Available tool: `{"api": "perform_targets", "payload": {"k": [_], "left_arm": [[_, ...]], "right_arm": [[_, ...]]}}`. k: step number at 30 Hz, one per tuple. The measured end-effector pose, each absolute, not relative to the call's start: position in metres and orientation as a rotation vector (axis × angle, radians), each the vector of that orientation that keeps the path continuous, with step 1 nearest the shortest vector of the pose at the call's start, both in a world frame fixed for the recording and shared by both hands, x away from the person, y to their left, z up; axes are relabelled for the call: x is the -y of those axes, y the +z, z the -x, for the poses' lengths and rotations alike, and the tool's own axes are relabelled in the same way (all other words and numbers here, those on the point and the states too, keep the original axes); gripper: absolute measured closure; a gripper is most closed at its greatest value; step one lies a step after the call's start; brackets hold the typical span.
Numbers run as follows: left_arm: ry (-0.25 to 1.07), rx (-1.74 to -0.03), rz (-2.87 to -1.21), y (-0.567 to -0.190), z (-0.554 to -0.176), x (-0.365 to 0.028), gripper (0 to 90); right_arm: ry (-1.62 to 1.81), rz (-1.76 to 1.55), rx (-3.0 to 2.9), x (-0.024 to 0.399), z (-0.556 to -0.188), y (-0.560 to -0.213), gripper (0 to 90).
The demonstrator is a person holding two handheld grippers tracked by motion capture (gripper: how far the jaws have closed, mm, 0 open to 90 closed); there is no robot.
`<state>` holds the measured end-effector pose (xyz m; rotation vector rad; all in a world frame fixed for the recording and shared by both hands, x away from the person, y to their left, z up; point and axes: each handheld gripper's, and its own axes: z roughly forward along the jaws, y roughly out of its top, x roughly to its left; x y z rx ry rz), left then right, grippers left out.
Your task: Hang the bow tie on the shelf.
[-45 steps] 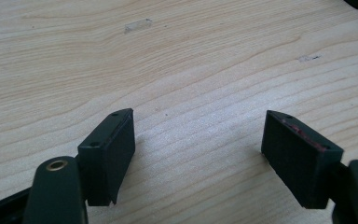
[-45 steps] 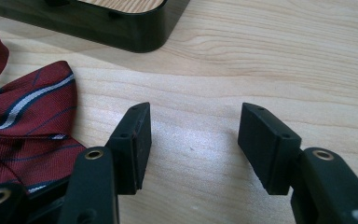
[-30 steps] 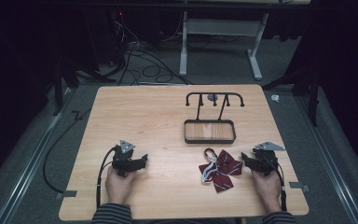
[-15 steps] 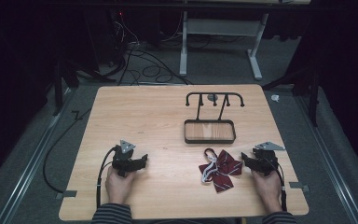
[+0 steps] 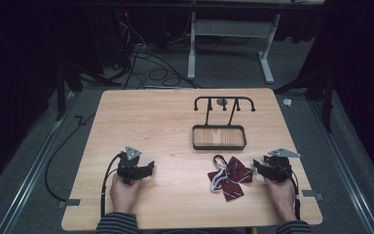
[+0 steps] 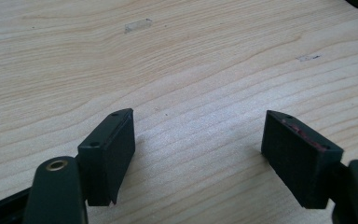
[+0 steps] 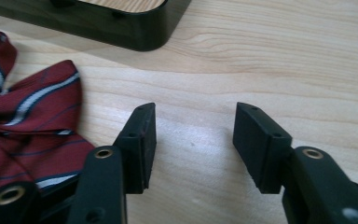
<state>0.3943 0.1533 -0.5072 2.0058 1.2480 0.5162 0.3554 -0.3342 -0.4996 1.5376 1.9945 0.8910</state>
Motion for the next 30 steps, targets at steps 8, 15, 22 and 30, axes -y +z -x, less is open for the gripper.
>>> {"api": "perform_targets", "payload": {"k": [8,15,22,30], "left_arm": [[0.516,-1.248,-2.006,-0.507,-0.394,-0.153,26.4],[0.513,-1.248,-2.007,-0.507,-0.394,-0.154,26.4],[0.513,-1.248,-2.006,-0.507,-0.394,-0.154,26.4],[0.513,-1.248,-2.006,-0.507,-0.394,-0.153,26.4]], "right_arm": [[0.972,-1.537,-1.999,0.339,-0.349,-0.498,56.7],[1.003,-1.531,-2.007,0.338,-0.344,-0.496,57.0],[1.029,-1.522,-2.009,0.338,-0.34,-0.493,57.3],[1.058,-1.503,-2.015,0.335,-0.335,-0.488,58.1]]}}
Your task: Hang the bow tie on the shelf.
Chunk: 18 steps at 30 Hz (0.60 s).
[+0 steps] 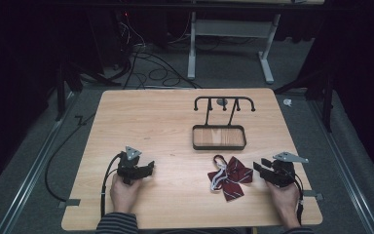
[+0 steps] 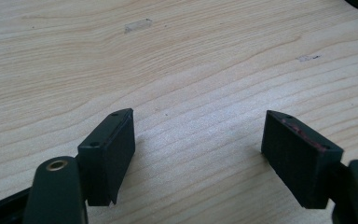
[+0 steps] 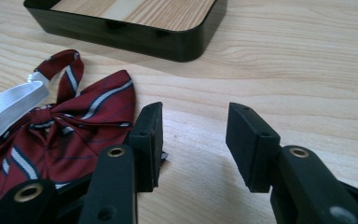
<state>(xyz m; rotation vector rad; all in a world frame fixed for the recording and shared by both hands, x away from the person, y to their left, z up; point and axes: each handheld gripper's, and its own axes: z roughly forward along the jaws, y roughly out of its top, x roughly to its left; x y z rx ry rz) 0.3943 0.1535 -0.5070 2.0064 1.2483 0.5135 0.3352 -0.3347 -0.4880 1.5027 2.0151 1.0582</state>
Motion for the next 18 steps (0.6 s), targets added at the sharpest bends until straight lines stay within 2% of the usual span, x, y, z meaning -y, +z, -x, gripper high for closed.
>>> {"api": "perform_targets", "payload": {"k": [18], "left_arm": [[0.513,-1.248,-2.004,-0.507,-0.394,-0.154,26.3]], "right_arm": [[1.096,-1.433,-2.06,0.317,-0.335,-0.481,58.6]]}}
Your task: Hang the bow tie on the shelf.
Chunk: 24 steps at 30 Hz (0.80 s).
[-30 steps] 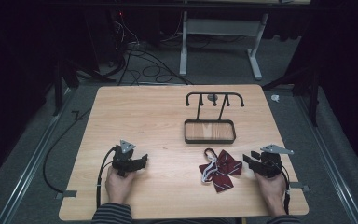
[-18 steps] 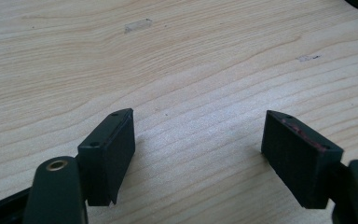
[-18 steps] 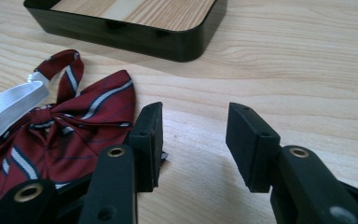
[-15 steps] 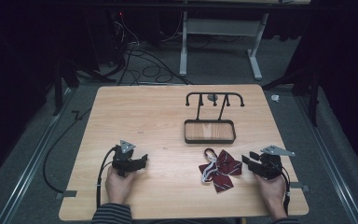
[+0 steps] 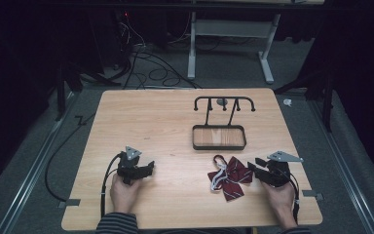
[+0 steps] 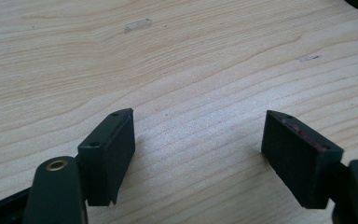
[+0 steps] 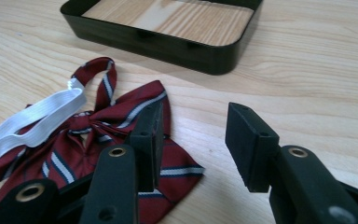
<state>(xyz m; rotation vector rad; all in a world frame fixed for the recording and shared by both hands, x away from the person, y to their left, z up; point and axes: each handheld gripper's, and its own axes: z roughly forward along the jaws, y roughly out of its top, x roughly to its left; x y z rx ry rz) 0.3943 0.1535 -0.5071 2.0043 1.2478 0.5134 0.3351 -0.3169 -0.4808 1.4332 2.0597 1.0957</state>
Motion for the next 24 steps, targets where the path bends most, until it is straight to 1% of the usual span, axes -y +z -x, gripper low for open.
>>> {"api": "perform_targets", "payload": {"k": [24], "left_arm": [[0.512,-1.248,-2.006,-0.507,-0.394,-0.154,26.3]], "right_arm": [[1.113,-1.316,-2.158,0.281,-0.351,-0.472,59.3]]}}
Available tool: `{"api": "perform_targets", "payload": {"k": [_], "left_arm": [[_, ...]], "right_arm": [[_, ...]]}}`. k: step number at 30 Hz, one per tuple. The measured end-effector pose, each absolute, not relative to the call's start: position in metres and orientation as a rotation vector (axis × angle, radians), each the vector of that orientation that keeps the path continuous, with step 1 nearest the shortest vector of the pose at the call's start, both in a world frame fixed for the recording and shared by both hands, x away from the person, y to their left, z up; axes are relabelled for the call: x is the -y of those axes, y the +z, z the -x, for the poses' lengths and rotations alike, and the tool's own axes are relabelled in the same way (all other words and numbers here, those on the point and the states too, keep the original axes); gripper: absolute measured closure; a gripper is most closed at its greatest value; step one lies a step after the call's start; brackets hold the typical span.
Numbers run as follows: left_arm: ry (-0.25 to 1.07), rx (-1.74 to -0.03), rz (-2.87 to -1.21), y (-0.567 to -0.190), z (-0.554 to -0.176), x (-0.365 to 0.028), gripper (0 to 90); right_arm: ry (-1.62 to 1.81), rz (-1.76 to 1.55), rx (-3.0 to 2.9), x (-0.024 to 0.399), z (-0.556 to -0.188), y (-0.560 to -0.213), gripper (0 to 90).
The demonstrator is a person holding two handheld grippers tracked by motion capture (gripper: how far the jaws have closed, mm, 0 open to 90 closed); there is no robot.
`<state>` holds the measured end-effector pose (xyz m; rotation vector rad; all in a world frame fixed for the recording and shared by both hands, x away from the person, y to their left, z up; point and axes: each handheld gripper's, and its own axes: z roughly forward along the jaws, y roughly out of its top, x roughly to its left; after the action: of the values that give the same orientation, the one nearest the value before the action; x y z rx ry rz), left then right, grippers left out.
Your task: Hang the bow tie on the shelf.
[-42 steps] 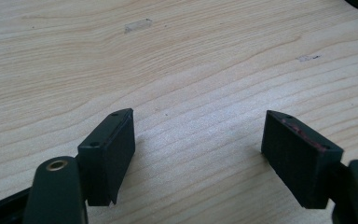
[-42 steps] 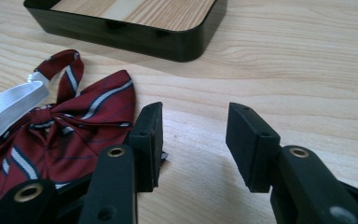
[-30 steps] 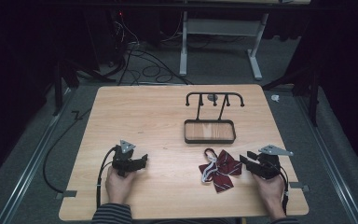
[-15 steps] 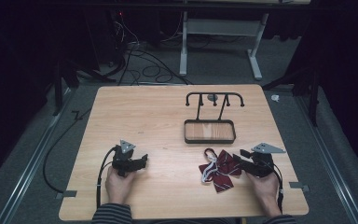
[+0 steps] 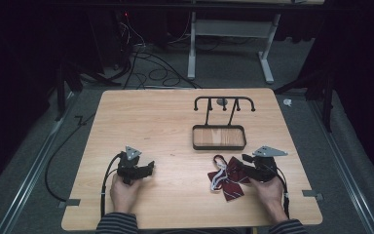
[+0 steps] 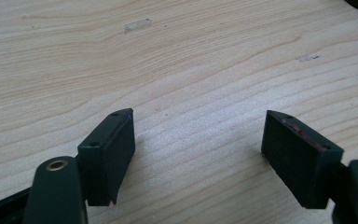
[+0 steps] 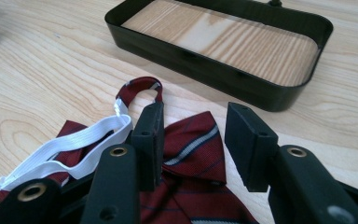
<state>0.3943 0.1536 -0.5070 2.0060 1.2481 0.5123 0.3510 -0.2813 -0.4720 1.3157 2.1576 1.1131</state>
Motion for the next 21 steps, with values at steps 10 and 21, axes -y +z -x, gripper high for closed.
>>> {"api": "perform_targets", "payload": {"k": [10,21], "left_arm": [[0.513,-1.248,-2.006,-0.507,-0.394,-0.154,26.3],[0.513,-1.248,-2.006,-0.507,-0.394,-0.154,26.3]], "right_arm": [[1.099,-1.288,-2.189,0.273,-0.356,-0.472,59.0],[1.072,-1.253,-2.239,0.256,-0.368,-0.47,59.0]]}}
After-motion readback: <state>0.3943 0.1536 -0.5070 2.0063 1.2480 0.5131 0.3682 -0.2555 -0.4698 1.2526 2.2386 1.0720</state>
